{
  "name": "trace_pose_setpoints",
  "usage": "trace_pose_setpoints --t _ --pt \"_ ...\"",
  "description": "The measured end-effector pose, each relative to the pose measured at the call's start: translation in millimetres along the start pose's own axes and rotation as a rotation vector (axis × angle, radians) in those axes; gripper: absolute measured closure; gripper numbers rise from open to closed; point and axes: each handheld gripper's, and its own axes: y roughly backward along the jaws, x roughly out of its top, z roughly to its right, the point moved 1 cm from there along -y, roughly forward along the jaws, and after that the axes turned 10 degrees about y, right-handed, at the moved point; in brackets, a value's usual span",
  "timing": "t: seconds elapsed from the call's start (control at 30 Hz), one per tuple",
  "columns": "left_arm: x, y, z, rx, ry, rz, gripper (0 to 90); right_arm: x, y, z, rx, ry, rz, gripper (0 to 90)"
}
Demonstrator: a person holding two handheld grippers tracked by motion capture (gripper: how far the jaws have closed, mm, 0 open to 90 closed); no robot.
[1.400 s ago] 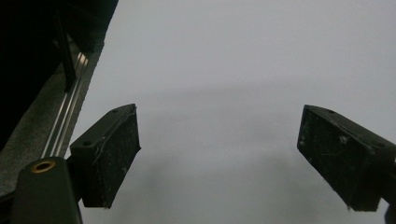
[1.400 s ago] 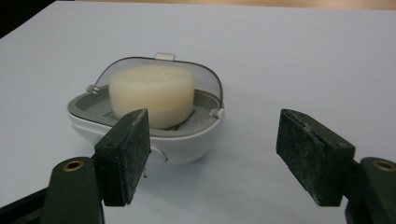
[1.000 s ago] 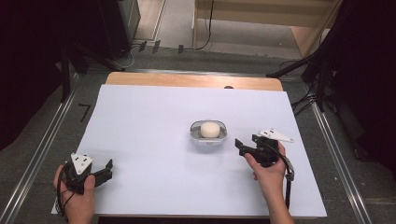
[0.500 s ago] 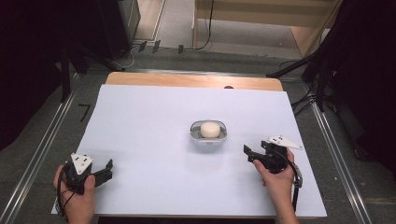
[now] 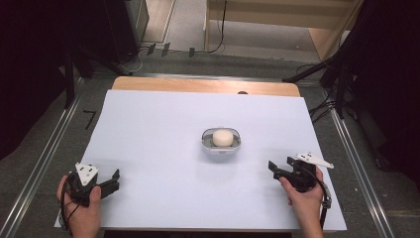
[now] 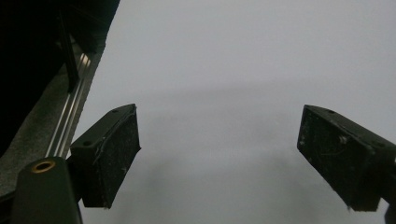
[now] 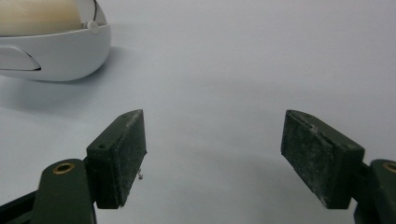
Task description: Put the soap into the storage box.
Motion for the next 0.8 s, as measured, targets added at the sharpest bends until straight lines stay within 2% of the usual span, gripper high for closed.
trace_pose_setpoints --t 0.8 --pt "0.0 0.0 0.2 0.004 -0.002 0.0 14.0 -23.9 25.5 38.1 -0.048 -0.052 0.008 23.0"
